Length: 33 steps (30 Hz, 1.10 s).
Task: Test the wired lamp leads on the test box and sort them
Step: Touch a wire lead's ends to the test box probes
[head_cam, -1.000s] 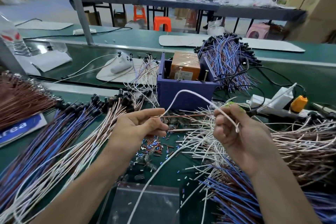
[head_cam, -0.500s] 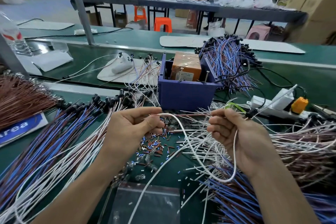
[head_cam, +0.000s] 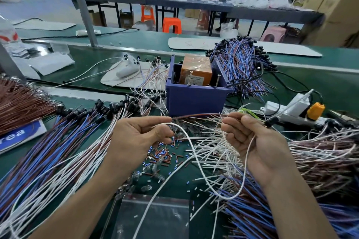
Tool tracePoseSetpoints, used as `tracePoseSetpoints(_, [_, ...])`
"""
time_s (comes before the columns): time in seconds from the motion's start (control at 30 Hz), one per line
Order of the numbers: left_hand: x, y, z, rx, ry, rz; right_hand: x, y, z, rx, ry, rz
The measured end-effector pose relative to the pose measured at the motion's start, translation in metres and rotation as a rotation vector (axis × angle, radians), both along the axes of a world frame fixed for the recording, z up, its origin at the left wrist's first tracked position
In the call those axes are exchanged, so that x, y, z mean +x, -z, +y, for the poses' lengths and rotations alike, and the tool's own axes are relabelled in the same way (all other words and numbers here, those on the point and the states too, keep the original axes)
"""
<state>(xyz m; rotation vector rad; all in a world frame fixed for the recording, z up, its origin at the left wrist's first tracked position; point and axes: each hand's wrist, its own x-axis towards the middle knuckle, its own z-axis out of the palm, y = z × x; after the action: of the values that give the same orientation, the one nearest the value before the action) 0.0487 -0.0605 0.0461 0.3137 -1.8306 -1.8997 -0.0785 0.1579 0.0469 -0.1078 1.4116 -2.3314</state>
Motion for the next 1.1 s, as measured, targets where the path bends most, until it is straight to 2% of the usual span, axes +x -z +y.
tracePoseSetpoints(0.23, [-0.005,0.011,-0.003,-0.014,-0.039,0.002,-0.001,0.002,0.001,-0.008,0.007,0.011])
tracePoseSetpoints(0.47, [-0.005,0.022,-0.008,-0.254,-0.188,0.012,0.001,0.003,0.001,0.089,-0.027,0.075])
tracePoseSetpoints(0.63, [-0.005,0.024,-0.007,-0.462,-0.198,0.014,0.003,0.001,0.000,0.113,-0.063,0.105])
tracePoseSetpoints(0.77, [-0.004,0.024,-0.006,-0.540,-0.216,0.016,0.006,-0.002,0.001,0.114,-0.069,0.066])
tracePoseSetpoints(0.83, [-0.005,0.025,-0.006,-0.565,-0.242,0.011,0.005,-0.005,0.002,0.104,-0.018,0.034])
tracePoseSetpoints(0.9, [-0.005,0.027,-0.008,-0.590,-0.276,0.008,0.001,-0.007,0.006,0.100,0.149,0.045])
tracePoseSetpoints(0.97, [-0.005,0.028,-0.009,-0.605,-0.289,0.004,0.000,-0.012,0.012,0.314,0.440,0.255])
tracePoseSetpoints(1.03, [-0.006,0.029,-0.010,-0.627,-0.289,0.008,0.005,-0.016,0.013,0.616,0.626,0.622])
tracePoseSetpoints(1.1, [-0.007,0.030,-0.010,-0.600,-0.271,0.022,0.013,-0.015,0.001,0.743,0.488,0.879])
